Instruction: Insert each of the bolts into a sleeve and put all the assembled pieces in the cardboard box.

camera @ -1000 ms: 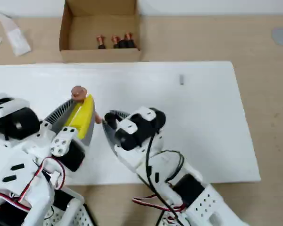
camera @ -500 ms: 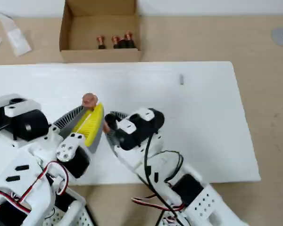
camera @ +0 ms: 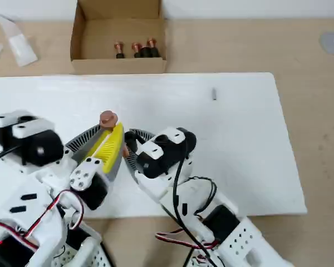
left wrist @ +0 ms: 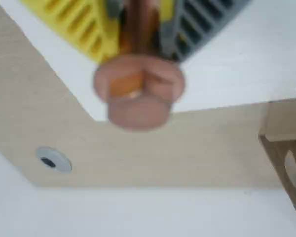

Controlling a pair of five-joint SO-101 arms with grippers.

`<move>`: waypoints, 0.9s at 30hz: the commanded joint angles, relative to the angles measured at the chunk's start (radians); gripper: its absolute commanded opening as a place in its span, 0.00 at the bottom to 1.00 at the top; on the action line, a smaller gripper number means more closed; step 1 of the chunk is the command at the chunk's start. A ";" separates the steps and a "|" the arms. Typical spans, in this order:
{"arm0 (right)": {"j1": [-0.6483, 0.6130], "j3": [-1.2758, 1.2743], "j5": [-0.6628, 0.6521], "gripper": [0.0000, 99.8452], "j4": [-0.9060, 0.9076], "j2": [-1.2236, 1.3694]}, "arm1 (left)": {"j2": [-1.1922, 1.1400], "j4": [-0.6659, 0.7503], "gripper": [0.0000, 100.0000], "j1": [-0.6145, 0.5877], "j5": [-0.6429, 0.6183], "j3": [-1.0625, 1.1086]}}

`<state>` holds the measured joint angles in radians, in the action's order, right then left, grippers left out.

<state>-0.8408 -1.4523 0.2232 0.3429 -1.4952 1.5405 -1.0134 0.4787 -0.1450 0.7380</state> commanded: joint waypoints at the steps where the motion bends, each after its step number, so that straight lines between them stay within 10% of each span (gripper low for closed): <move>1: -0.015 0.008 -0.003 0.01 -0.031 -0.031 | -0.005 0.008 0.00 0.006 0.035 -0.005; 27: -0.015 0.010 -0.003 0.01 -0.028 -0.031 | -0.004 0.213 0.01 -0.083 0.049 0.143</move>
<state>-0.8408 -1.4523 0.2232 0.3429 -1.4952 1.5359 -0.8263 0.4112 -0.0974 0.8869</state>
